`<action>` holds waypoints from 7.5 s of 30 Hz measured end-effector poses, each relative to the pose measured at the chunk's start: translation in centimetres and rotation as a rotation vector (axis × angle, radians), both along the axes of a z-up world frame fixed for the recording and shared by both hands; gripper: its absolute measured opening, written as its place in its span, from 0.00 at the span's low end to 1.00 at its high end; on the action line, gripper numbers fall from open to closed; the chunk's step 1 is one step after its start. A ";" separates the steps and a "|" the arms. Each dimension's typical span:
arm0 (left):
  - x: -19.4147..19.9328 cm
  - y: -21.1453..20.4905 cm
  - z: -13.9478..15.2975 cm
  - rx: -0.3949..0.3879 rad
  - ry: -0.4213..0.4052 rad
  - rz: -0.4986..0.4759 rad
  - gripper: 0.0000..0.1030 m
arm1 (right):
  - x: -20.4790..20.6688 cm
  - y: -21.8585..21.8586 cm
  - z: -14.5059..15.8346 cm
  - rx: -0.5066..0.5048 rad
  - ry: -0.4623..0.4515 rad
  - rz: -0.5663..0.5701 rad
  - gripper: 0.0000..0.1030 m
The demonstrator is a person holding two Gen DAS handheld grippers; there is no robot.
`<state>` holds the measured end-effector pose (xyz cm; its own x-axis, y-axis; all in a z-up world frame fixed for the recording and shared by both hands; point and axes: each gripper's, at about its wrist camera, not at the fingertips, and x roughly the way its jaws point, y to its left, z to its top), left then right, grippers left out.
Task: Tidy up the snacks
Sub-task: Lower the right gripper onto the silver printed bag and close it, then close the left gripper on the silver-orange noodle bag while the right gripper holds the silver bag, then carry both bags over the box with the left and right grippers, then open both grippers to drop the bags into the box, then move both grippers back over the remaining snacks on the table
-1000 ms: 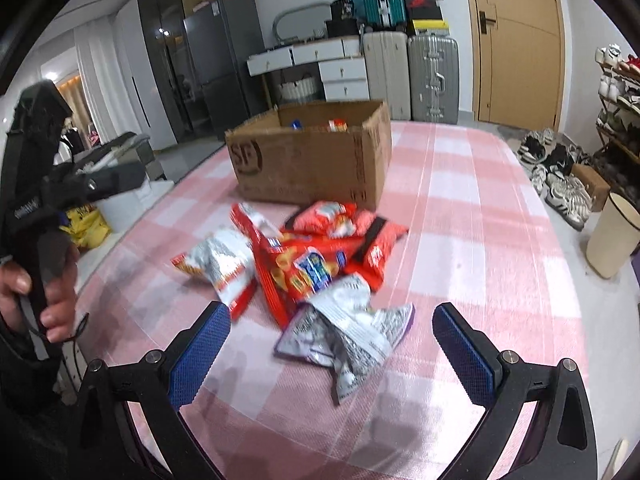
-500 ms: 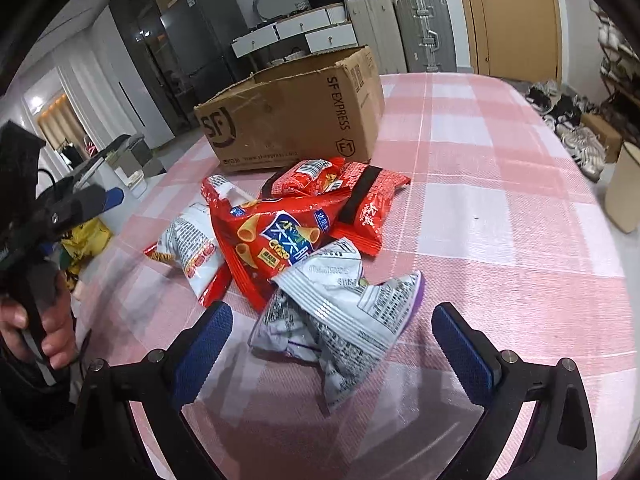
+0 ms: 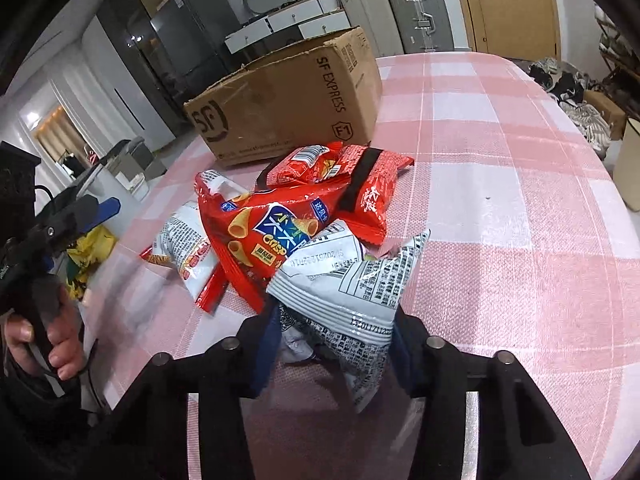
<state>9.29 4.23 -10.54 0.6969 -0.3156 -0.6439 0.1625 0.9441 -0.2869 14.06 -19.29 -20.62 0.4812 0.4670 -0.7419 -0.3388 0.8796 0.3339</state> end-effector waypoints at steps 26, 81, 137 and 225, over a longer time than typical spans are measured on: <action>2.0 -2.1 -3.3 0.033 0.121 -0.028 0.99 | -2.0 -2.0 1.6 0.072 -0.047 -0.020 0.42; 4.2 -3.1 -5.7 -0.044 0.164 -0.072 0.42 | -3.7 -2.6 6.3 0.121 -0.171 -0.044 0.42; 18.0 1.8 16.9 -0.043 -0.106 -0.033 0.43 | 14.2 6.2 23.1 0.154 -0.351 0.110 0.43; 1.5 1.1 9.1 -0.033 -0.145 0.034 0.99 | -1.0 1.6 11.7 0.065 -0.244 0.009 0.98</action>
<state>10.80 5.33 -1.48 0.7922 -0.3099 -0.5258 0.1728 0.9401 -0.2937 13.06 -17.71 -8.96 0.6379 0.5152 -0.5725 -0.4244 0.8554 0.2970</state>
